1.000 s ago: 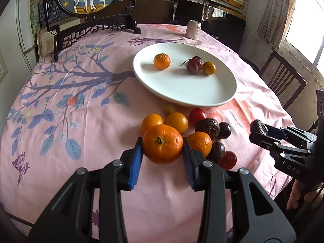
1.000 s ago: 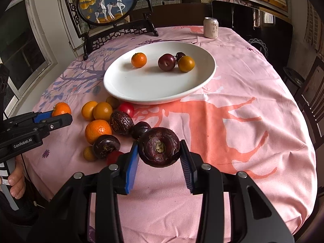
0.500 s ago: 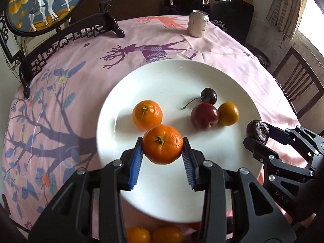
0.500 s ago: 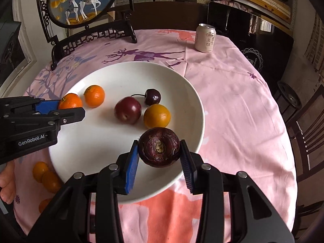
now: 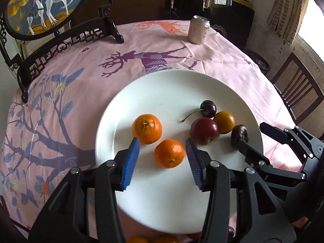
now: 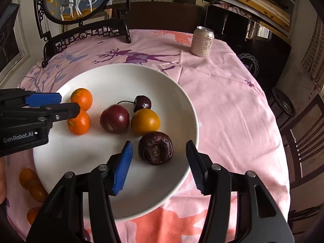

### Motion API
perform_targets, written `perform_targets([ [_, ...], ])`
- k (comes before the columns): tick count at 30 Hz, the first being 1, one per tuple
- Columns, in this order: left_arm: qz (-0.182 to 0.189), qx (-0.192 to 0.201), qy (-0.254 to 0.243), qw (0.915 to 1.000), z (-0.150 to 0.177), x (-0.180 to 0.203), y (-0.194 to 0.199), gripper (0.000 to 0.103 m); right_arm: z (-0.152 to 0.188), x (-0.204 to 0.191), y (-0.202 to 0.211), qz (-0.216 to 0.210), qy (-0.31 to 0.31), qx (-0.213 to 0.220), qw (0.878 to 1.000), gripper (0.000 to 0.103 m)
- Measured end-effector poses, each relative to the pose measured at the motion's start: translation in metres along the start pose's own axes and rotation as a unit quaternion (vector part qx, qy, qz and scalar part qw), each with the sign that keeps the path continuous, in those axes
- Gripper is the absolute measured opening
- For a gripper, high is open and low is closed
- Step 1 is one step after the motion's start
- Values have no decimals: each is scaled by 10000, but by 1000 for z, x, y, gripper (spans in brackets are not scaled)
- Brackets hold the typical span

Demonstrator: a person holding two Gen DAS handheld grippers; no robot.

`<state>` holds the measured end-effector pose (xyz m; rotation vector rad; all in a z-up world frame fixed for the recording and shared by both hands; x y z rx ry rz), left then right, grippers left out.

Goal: Organize fruits
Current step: 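Place the passion fruit on the plate with the right tool while the left places the mandarin, then grasp a red tomato with the right tool while the left tool grasps a small kumquat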

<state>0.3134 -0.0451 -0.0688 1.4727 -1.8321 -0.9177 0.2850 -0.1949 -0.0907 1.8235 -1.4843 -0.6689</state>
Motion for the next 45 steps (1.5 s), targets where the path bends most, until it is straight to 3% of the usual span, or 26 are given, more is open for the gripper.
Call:
perform_targets([
  [5, -41, 582, 75, 9983, 36, -11, 68, 65, 32, -4, 60, -321, -96, 260, 9991, 59],
  [9, -195, 907, 156, 9956, 95, -21, 103, 66, 85, -17, 93, -898, -341, 224, 9951, 65],
  [13, -421, 814, 311, 9953, 146, -34, 109, 68, 124, -39, 102, -1183, -420, -18, 9921, 67],
  [17, -369, 557, 453, 9967, 176, -42, 104, 68, 140, -67, 107, -1284, -93, -133, 9916, 67],
  [28, -275, 457, 500, 9973, 201, -45, 109, 71, 152, -94, 91, -1185, 170, -422, 9919, 67],
  [33, -96, 362, 310, 9988, 208, -30, 104, 75, 150, -98, 81, -1156, 192, -334, 9925, 67],
  [35, -57, 311, 243, 9992, 211, -24, 102, 75, 148, -99, 75, -1154, 181, -310, 9927, 60],
  [36, -27, 284, 222, 9993, 212, -21, 101, 75, 149, -101, 72, -1238, 166, -356, 9915, 42],
  [38, 42, 237, 187, 9995, 214, -16, 99, 75, 149, -102, 71, -1337, 174, -312, 9904, 33],
  [45, 272, 119, -6, 9996, 215, 7, 94, 75, 148, -82, 85, -1188, -5, -156, 9928, 33],
])
Point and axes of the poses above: each gripper's, at about its wrist camera, not at the fingertips, and y roughly against the way its jaws point, x to its right, z to its underside, the point moved 5 cm from there along -y, roughly the way its jaws point, and after that the axes turned 2 degrees about -y, right-handed, at the moved point
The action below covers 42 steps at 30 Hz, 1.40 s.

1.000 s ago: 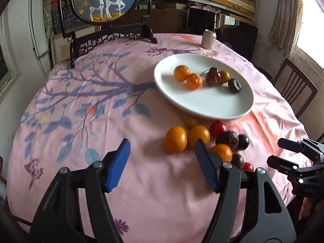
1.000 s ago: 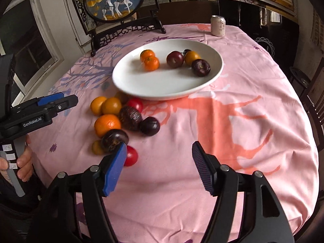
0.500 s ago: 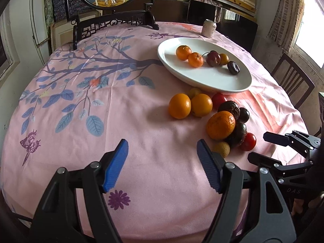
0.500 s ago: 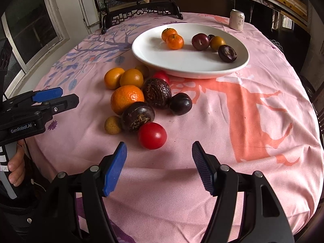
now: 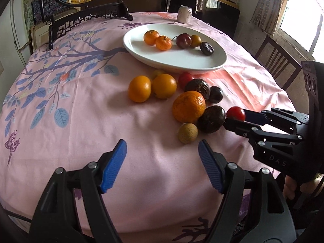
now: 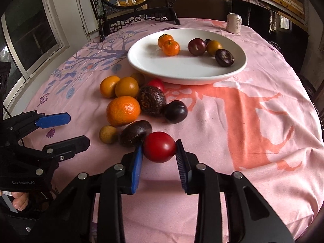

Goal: Organize fruits
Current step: 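Grasp a red tomato with the right tool while the left tool grasps a small kumquat, then place the red tomato on the plate with the right tool while the left places the kumquat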

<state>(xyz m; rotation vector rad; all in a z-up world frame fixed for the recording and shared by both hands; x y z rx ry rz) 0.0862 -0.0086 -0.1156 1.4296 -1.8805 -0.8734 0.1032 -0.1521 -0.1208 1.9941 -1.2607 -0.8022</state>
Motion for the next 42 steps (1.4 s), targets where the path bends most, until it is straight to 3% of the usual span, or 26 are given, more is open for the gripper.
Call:
perform_targets([
  [9, -74, -268, -88, 9996, -4, 22, -29, 74, 11, 29, 11, -55, -371, 52, 9993, 33],
  [10, -91, -282, -85, 9995, -5, 24, -31, 70, 11, 31, 11, -65, -389, 58, 9992, 33],
  [12, -159, -247, -131, 9995, -8, 26, -33, 53, 12, 33, 12, -89, -427, 69, 9990, 33],
  [14, -103, -240, -143, 9996, -11, 28, -34, 29, 13, 35, 14, -116, -466, 83, 9988, 33],
  [15, 4, -249, -129, 9996, -11, 30, -34, 25, 13, 35, 15, -128, -480, 98, 9987, 33],
  [28, 192, -12, 68, 9998, -13, 20, -8, 24, 12, 38, 20, -151, -575, 148, 9981, 33],
  [32, 74, 173, 25, 9998, -28, 10, 4, 24, 7, 37, 21, -137, -555, 172, 9982, 33],
  [37, -203, 351, -9, 9992, -72, -13, 10, 24, -16, 34, 20, -180, -457, 225, 9985, 33],
  [42, -401, 202, 78, 9990, -140, -36, -19, 24, -76, 27, 13, -96, -80, 395, 9991, 32],
])
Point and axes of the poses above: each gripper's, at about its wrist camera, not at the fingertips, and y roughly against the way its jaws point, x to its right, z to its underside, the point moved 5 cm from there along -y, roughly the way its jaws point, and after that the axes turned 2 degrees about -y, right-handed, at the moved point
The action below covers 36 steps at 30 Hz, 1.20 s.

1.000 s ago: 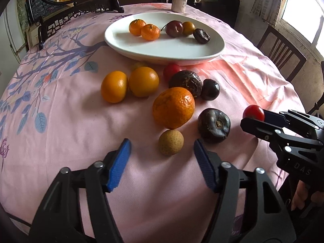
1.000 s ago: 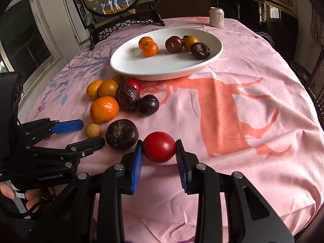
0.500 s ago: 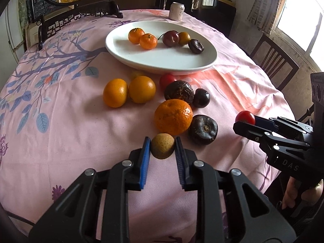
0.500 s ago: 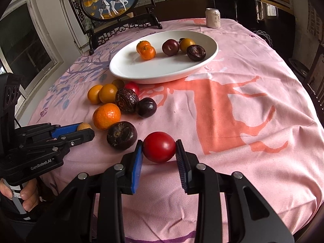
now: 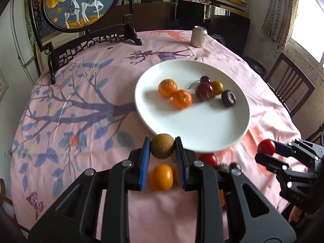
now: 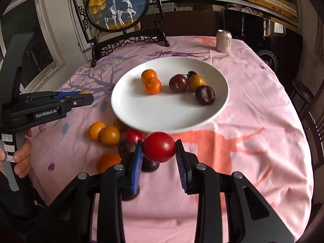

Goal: Organize fruits
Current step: 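Place the red tomato on the plate with the right tool while the left places the kumquat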

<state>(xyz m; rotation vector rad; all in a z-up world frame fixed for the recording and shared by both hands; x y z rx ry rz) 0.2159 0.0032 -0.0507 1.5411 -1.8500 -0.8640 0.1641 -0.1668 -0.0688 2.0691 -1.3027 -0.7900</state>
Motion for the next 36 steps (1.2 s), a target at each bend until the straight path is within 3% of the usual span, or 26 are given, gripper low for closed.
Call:
perform_targets([
  [4, -251, -226, 101, 9994, -41, -10, -48, 24, -44, 3, -38, 225, 206, -102, 9995, 32],
  [8, -185, -572, 217, 9980, -49, -13, -86, 24, -62, 30, -81, 667, 76, -379, 9970, 32],
  [17, -73, -579, 201, 9981, -52, -8, -105, 25, -67, 43, -104, 637, -14, -511, 9967, 32],
  [18, -95, -551, 208, 9982, -52, -8, -105, 26, -67, 43, -104, 646, -14, -504, 9966, 36],
  [19, -105, -530, 206, 9983, -52, -7, -104, 34, -68, 42, -104, 639, 3, -479, 9968, 38],
  [21, -140, -474, 209, 9986, -53, -8, -98, 44, -69, 42, -100, 731, 16, -444, 9963, 38],
  [23, -123, -371, 217, 9990, -53, -9, -85, 45, -68, 40, -88, 729, 34, -358, 9967, 38],
  [24, -84, -283, 236, 9993, -52, -9, -74, 45, -67, 38, -79, 718, 60, -301, 9969, 46],
  [25, -64, -168, 249, 9995, -50, -10, -62, 47, -65, 35, -68, 719, 110, -225, 9971, 61],
  [28, -259, 159, 256, 9992, -37, -10, -25, 61, -47, 23, -34, 763, 303, 25, 9966, 64],
  [31, -310, 364, 287, 9984, -14, -6, 4, 64, -20, 11, -11, 615, 295, 32, 9977, 66],
  [34, -354, 535, 375, 9972, 8, -3, 24, 70, 6, -2, 7, 460, 233, 81, 9986, 76],
  [36, -378, 553, 357, 9971, 20, 0, 31, 71, 19, -10, 15, 437, 253, 98, 9987, 77],
])
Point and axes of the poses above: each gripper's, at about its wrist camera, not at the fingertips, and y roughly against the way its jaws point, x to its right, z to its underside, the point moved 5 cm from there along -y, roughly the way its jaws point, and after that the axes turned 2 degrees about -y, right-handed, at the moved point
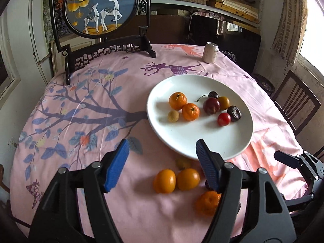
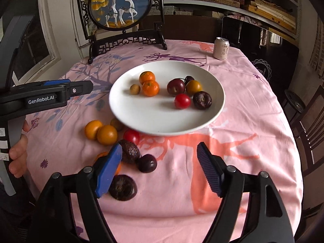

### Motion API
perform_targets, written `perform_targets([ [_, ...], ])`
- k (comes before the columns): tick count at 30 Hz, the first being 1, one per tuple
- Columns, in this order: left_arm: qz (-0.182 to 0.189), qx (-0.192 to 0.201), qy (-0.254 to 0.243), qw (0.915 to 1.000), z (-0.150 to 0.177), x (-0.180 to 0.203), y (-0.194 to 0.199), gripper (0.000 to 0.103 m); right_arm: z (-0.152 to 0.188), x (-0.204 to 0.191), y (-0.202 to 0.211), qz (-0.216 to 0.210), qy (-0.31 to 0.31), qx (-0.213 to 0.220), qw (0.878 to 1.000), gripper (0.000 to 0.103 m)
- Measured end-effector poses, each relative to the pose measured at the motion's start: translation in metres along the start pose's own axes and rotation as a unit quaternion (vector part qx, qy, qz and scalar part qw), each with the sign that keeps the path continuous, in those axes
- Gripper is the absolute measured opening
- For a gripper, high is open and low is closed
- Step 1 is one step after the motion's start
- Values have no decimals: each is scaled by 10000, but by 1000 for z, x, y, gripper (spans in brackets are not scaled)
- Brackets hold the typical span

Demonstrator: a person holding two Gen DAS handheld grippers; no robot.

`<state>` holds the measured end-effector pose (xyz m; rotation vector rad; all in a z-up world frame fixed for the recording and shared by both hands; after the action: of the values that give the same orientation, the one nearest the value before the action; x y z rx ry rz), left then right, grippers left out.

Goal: Organize fruits
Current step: 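Place the red tomato on the plate with the right tool while the left places the kumquat, then grasp a dark passion fruit with the right tool while the left tool grasps a large orange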

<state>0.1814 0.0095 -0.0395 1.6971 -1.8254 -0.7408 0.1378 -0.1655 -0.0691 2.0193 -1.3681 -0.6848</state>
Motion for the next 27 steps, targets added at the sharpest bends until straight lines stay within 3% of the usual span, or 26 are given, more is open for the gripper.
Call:
perform_targets([
  [13, 29, -22, 41, 10000, 42, -6, 22, 75, 36, -23, 6, 18, 46, -305, 9995, 77],
  [24, -20, -390, 380, 9985, 80, -36, 15, 76, 57, -36, -34, -411, -6, -789, 9960, 77],
  [26, -2, -417, 359, 9985, 81, -34, 15, 76, 59, -38, -41, -456, -1, -780, 9959, 73],
  [27, 1, -426, 332, 9985, 81, -32, 15, 76, 59, -38, -41, -359, 64, -681, 9970, 57],
])
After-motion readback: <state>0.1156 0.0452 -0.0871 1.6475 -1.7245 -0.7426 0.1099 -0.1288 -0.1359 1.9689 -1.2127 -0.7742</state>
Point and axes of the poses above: each gripper's, at about its wrist camera, not at the fingertips, and y roughly against the way its jaws point, x to its right, z to its underside, the point moved 5 cm from there along -y, roughly the way its jaws point, and after that the axes turned 2 degrees about -y, right-handed, at the moved point
